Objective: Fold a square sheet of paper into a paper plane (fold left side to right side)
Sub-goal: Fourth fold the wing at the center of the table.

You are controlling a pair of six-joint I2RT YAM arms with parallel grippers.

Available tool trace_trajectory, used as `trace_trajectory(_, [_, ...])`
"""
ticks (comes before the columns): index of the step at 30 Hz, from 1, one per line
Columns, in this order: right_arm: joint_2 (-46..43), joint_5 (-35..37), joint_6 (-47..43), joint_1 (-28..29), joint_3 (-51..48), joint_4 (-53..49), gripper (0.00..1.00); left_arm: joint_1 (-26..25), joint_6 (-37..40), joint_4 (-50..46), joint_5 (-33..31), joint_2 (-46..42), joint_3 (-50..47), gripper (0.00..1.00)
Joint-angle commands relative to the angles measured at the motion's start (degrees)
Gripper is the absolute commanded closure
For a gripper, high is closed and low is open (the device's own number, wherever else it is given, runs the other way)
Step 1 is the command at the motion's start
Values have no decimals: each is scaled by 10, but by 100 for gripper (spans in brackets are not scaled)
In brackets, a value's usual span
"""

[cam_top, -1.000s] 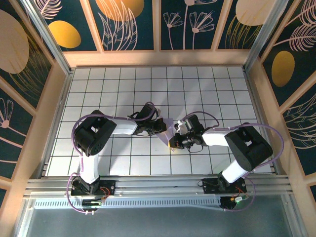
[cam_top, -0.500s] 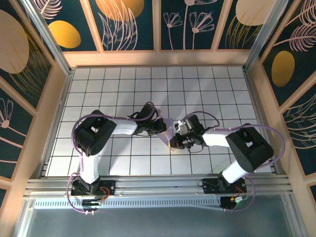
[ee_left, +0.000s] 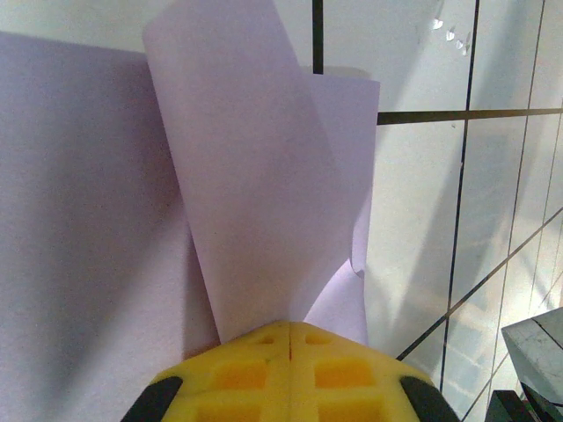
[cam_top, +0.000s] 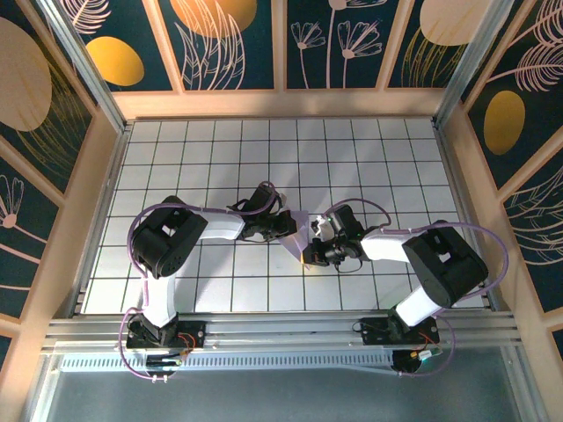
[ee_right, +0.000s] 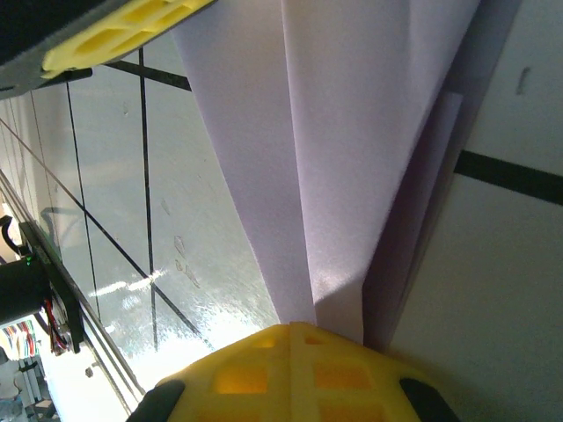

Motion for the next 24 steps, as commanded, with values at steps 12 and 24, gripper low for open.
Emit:
trace_trajectory(12, [-10,24,-22,7,-12,-52,100,1,15,-79,-38,23,-7,96])
trace_trajectory(24, [-15,19,-27,10,-18,-66,100,1,14,-78,-38,28,-7,96])
